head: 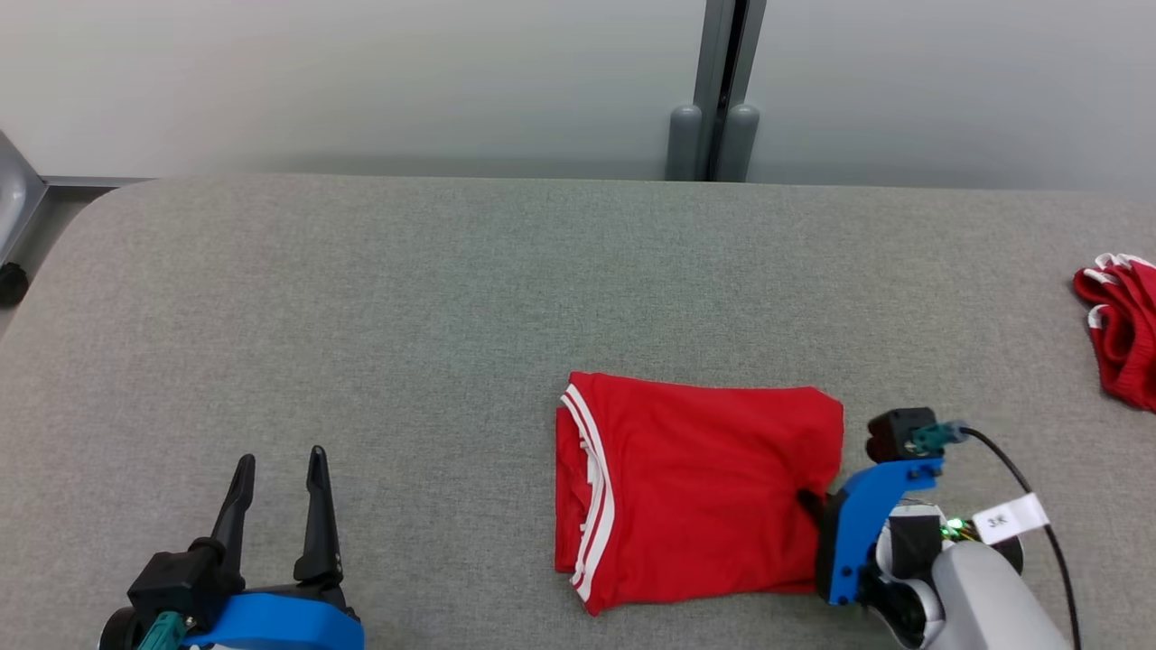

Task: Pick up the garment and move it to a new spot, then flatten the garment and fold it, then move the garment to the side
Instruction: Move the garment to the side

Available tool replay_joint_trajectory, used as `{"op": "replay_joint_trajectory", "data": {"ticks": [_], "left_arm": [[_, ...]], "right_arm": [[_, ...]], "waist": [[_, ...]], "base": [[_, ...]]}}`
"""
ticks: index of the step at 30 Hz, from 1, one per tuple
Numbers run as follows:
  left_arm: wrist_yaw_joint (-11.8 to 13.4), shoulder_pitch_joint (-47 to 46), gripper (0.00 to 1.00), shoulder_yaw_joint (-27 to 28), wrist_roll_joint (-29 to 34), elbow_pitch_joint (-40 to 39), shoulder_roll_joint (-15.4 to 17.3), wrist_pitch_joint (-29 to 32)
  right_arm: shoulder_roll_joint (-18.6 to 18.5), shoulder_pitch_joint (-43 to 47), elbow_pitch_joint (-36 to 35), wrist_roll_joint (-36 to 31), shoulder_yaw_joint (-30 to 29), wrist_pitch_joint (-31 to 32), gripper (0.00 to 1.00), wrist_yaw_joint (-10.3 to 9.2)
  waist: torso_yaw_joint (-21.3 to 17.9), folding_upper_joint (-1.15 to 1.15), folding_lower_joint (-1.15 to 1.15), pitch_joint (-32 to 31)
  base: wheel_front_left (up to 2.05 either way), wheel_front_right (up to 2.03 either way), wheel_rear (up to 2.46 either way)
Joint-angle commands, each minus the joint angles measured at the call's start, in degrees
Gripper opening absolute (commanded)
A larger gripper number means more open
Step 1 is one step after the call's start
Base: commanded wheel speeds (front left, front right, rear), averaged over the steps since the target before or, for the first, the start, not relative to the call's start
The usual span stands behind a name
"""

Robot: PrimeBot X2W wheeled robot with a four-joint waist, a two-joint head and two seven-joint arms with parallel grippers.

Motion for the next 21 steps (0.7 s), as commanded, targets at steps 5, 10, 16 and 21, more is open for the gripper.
{"op": "replay_joint_trajectory", "data": {"ticks": [5, 10, 16, 21], "left_arm": [[-0.13, -1.51, 1.00, 0.56, -0.06, -0.07, -0.02, -0.32], [-0.40, -2.38, 1.00, 0.86, 0.47, -0.67, 0.15, -0.36], [-1.10, -4.41, 1.00, 0.99, 0.97, -1.90, 0.00, -0.39], [-1.85, -6.86, 1.00, 1.27, 1.87, -3.29, -0.30, -0.41]], "right_arm": [[-2.90, -4.64, -2.77, -6.10, 4.57, 0.38, 0.00, 0.08], [-10.66, -11.08, -7.67, -6.86, 11.60, 3.11, 0.00, 0.07], [-17.50, -18.65, -10.74, -4.70, 15.23, 4.26, 0.00, 0.07], [-22.33, -26.29, -10.91, -3.01, 17.55, 3.58, 0.00, 0.06]], "waist": [[-1.60, 0.00, 0.00, 0.72], [-4.23, 0.00, 0.00, 2.20], [-7.73, 0.00, 0.00, 4.47], [-11.60, 0.00, 0.00, 7.37]], "base": [[0.00, 0.00, 0.00], [0.00, 0.00, 0.00], [0.00, 0.00, 0.00], [0.00, 0.00, 0.00]]}}
